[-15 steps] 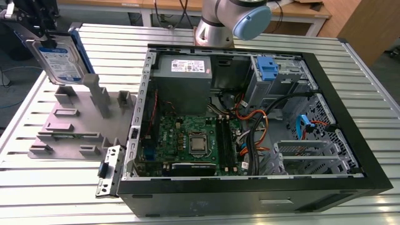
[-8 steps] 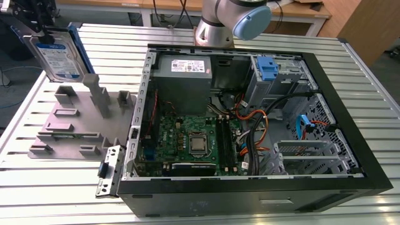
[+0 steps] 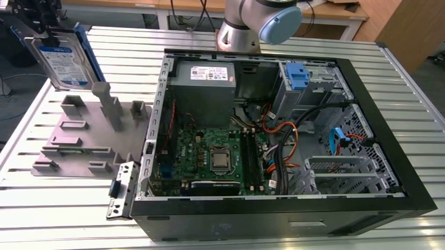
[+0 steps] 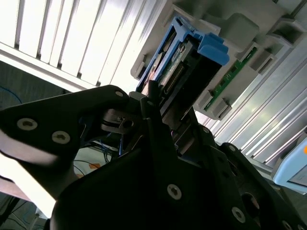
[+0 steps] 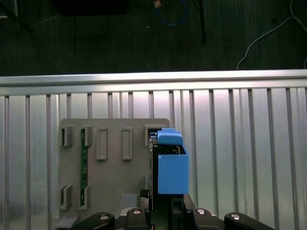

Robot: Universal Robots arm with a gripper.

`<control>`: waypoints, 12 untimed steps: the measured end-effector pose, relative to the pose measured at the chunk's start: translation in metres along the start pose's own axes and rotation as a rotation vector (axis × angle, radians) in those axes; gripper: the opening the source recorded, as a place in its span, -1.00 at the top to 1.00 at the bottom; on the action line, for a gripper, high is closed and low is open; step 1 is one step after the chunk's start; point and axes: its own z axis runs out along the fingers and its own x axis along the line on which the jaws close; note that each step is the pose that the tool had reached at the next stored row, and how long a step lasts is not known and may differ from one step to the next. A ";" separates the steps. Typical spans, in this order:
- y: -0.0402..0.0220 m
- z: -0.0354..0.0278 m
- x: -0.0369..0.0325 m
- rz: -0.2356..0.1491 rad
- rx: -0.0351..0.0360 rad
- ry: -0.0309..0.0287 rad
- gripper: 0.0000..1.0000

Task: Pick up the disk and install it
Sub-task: 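Pick up the disk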

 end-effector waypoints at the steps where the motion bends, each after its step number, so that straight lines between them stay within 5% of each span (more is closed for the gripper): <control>1: 0.0000 -0.0005 0.0000 0.000 -0.0002 0.0001 0.30; 12: 0.0003 -0.0087 -0.0003 0.000 0.0001 0.0000 0.30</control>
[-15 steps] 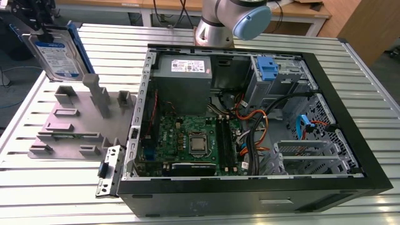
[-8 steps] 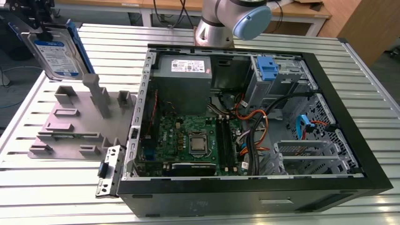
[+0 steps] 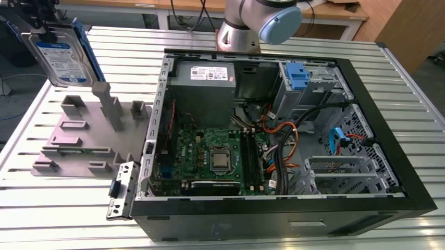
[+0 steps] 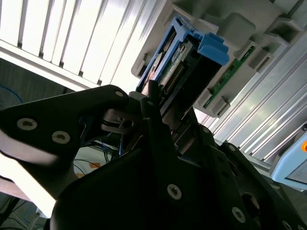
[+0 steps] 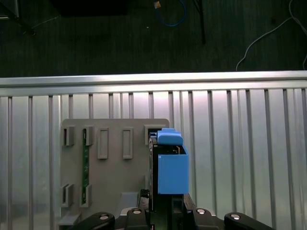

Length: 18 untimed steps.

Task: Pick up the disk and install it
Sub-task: 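Pick up the disk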

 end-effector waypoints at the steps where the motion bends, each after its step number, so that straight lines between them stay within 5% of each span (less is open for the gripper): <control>1: 0.0000 0.0000 0.0000 0.000 0.0001 0.0000 0.30; 18: 0.0002 -0.0076 -0.0003 0.000 -0.0001 0.0001 0.30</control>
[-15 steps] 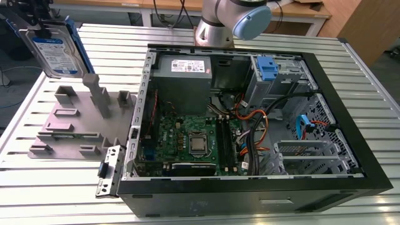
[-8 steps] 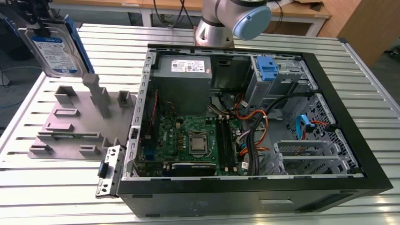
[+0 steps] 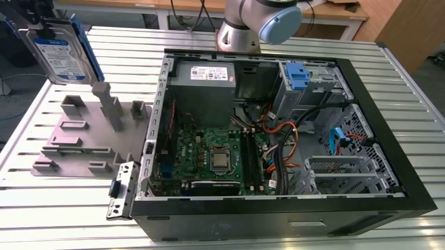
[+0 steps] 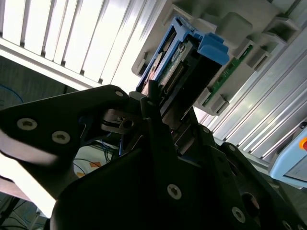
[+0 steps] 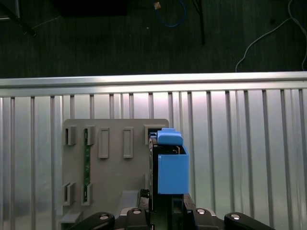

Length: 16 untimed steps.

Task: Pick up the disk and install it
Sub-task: 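Pick up the disk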

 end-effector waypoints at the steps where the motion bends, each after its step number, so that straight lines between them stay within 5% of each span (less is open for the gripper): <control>1: 0.0000 -0.0006 0.0000 0.000 -0.0001 0.0000 0.30; 16: 0.0005 -0.0165 -0.0007 0.000 0.0000 0.0000 0.30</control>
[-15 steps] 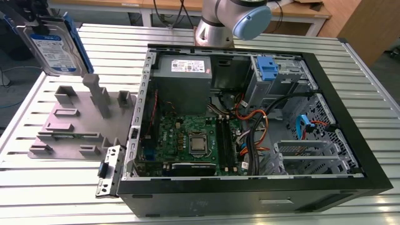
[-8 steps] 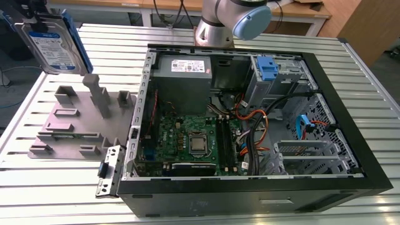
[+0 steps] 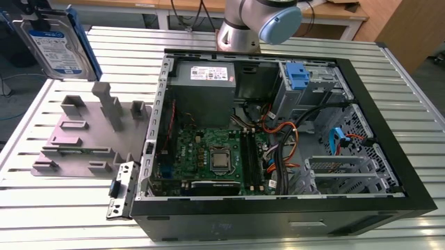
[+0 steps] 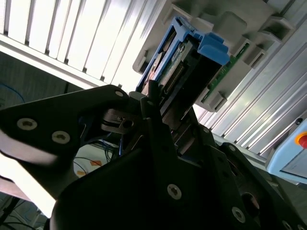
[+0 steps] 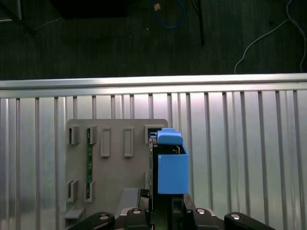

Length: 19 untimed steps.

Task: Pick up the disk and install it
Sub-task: 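Pick up the disk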

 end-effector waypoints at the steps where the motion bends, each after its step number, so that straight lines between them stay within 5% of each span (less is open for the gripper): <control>1: 0.0001 -0.0016 -0.0001 0.000 -0.0001 0.0000 0.30; 10: 0.0005 -0.0146 -0.0006 0.000 0.0001 -0.0001 0.30; 19: 0.0006 -0.0181 -0.0007 0.000 0.0000 -0.0001 0.30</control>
